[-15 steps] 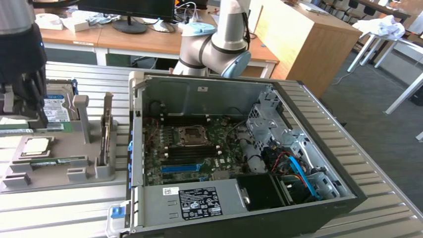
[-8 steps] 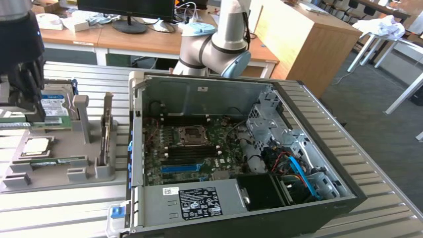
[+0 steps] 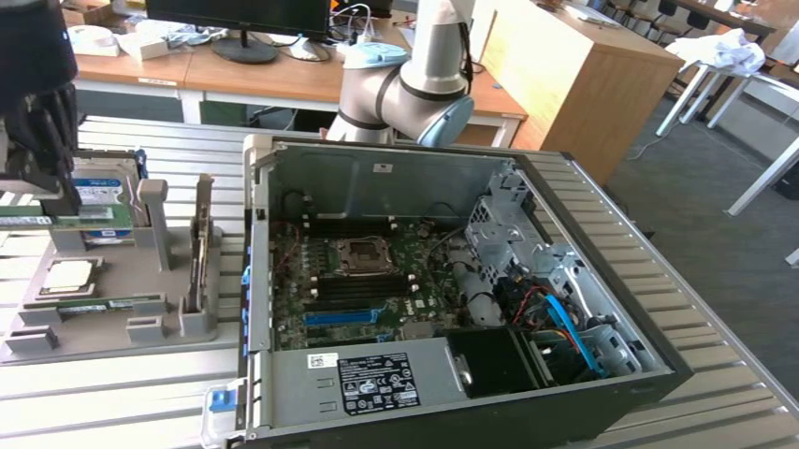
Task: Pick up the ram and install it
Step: 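Pick up the ram and move it above insertion slot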
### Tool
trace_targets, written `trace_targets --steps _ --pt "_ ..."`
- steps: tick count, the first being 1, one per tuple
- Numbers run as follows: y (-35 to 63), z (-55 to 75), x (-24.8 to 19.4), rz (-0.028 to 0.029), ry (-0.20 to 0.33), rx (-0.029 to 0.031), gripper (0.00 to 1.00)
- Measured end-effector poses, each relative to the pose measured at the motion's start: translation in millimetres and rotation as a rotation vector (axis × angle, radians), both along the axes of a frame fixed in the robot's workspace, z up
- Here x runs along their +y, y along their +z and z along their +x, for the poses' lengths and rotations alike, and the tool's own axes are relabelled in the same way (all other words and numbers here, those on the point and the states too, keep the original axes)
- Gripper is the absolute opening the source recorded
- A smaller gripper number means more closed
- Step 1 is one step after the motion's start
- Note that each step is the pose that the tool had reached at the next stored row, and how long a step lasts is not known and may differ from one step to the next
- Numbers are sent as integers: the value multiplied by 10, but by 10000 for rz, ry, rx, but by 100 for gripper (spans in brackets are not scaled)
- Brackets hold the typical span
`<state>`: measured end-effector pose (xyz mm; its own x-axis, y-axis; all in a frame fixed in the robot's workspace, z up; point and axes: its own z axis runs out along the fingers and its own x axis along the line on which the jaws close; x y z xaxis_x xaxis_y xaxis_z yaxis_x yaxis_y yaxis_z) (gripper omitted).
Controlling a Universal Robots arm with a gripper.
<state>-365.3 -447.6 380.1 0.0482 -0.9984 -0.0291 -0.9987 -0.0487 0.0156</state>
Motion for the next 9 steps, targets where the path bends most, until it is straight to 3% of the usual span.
trace_targets --steps 9 --pt "149 0 0 1 0 -2 12"
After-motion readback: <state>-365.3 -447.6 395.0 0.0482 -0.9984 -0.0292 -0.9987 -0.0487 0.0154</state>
